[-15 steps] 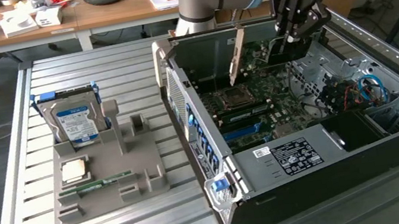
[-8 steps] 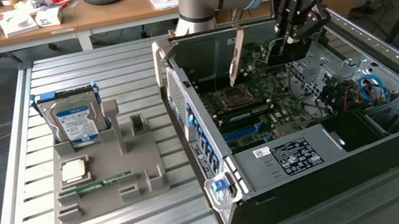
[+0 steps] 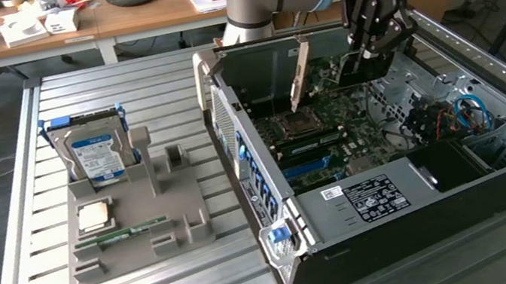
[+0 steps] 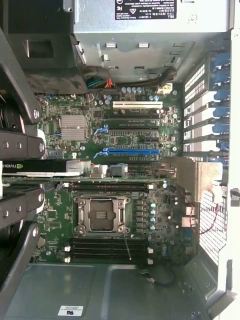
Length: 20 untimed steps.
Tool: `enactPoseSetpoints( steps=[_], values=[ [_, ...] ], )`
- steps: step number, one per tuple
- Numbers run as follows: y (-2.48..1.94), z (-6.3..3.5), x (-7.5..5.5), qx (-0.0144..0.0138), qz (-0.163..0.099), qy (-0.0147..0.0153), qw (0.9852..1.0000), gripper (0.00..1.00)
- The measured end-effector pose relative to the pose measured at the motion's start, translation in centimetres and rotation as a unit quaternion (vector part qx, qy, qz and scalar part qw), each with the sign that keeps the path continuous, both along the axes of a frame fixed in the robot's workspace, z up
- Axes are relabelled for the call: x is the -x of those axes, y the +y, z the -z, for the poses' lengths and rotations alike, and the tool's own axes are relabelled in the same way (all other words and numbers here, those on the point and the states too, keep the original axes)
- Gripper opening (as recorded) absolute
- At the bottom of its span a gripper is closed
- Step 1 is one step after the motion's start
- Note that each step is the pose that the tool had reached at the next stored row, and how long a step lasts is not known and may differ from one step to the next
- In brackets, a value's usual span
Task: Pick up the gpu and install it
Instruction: 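Insert the gpu into the slot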
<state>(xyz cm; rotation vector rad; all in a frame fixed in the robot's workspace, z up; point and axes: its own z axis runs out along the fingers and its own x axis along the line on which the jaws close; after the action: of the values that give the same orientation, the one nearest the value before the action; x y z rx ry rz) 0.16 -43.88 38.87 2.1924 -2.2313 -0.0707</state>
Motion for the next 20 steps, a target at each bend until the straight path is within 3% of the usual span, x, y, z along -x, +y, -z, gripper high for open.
enactPoseSetpoints(
  steps=[9,20],
  values=[
    [0.0,0.12,0.0,-0.0003,0.0,-0.0001,1.0,0.26],
    [0.0,1.49,0.0,-0.0001,0.0,0.0,1.0,0.26]
  ],
)
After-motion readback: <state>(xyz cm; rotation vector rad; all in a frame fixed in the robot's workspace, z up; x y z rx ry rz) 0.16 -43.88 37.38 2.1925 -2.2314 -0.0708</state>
